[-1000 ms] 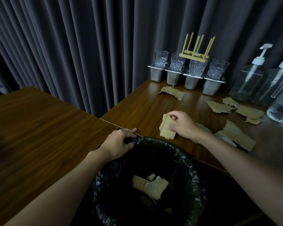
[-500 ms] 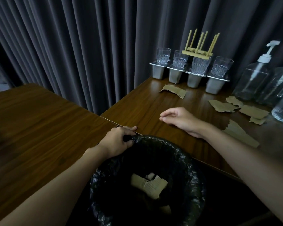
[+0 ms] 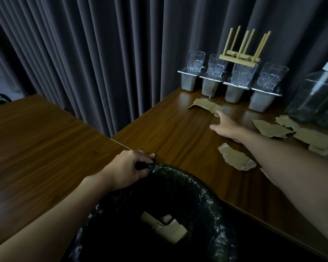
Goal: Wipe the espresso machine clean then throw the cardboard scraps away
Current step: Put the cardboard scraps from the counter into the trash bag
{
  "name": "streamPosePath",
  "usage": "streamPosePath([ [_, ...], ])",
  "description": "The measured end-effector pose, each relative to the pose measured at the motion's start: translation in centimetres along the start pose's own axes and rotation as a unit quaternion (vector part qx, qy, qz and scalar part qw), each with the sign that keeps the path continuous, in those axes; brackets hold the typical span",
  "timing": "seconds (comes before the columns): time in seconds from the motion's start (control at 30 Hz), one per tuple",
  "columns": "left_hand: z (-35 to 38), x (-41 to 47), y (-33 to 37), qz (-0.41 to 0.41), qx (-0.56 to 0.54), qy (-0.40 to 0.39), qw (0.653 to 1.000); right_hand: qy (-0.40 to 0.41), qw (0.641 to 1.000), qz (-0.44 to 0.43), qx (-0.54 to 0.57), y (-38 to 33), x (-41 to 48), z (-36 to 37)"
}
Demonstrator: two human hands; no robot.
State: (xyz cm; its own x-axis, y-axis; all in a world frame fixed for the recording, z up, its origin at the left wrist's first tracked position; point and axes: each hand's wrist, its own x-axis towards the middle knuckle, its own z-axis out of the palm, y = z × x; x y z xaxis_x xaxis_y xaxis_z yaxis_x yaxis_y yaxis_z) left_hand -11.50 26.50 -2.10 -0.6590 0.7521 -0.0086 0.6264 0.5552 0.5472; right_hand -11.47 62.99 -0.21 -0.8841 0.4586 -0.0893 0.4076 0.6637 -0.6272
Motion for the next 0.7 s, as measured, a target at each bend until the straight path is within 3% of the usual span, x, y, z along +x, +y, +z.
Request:
streamPosePath([
  [0.17,0.0,0.0,-0.1,-0.013,-0.007,-0.003,1.000,-0.001,0.999,0.034,-0.009,0.5,2.4,0.2],
  [0.33,-0.2,-0.1,0.0,-0.007,-0.010,0.002,1.000,0.015,0.988,-0.006,-0.154,0.4,2.3,1.0],
  [0.53,-0.1,-0.2,0.1,-0.005,-0.012,0.004,1.000,-0.002,0.993,-0.108,-0.055,0.2,1.7,1.7],
  [0.7,0.0,-0.1,0.0,0.000,-0.015,0.000,1.000,-0.036,0.981,-0.181,-0.062,-1.2,-1.6,2.3],
])
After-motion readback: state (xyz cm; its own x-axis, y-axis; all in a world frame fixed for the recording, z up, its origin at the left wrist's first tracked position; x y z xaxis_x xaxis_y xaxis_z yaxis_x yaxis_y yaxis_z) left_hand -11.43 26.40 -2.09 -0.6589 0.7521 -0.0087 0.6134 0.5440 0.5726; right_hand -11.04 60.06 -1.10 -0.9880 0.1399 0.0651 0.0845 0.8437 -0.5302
